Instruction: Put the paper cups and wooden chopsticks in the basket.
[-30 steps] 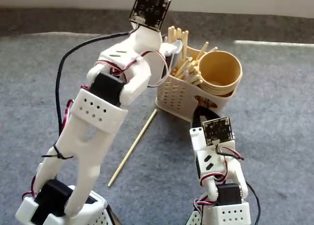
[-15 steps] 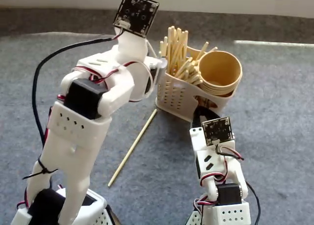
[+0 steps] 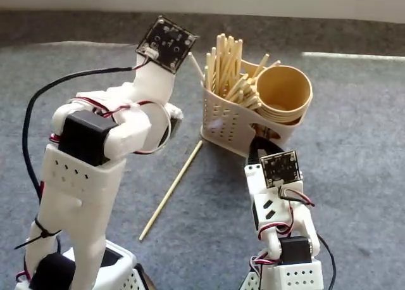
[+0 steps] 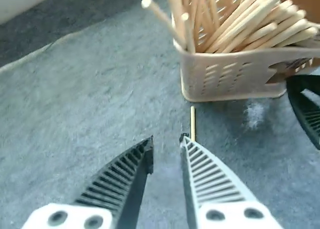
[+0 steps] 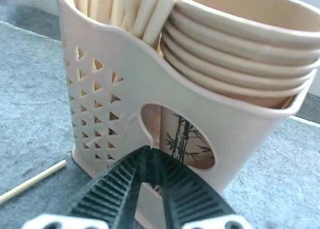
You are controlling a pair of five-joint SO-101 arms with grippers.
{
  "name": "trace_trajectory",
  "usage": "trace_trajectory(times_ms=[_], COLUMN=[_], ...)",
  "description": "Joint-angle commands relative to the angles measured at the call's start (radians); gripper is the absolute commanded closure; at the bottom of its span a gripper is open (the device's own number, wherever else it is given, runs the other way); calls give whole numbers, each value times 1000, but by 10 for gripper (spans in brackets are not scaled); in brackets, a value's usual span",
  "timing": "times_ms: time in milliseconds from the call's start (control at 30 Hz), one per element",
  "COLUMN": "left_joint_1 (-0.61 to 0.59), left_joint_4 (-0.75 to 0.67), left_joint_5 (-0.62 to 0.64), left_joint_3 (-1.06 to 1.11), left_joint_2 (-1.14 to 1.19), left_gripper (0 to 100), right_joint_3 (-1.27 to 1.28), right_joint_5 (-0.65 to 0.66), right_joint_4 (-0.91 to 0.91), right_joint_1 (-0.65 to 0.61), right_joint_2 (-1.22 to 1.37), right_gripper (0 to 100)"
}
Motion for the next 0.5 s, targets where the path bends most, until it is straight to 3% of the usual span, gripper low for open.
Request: trace_trajectory(times_ms=[0,167,467], left_joint_1=[-18,-16,-15], left_joint_4=[9,-34,-311], left_joint_5=[-48,-81,-75], left_joint_3=[82,271,621], left_joint_2=[-25,-25,-25], left_gripper=[865,853,855], right_joint_3=[84,84,84], right_joint_5=[-2,-2,-2], right_joint_4=[-33,-33,-33], right_joint_1=[7,8,8], right_joint_2=[-19,-19,-19], right_gripper=[994,994,994])
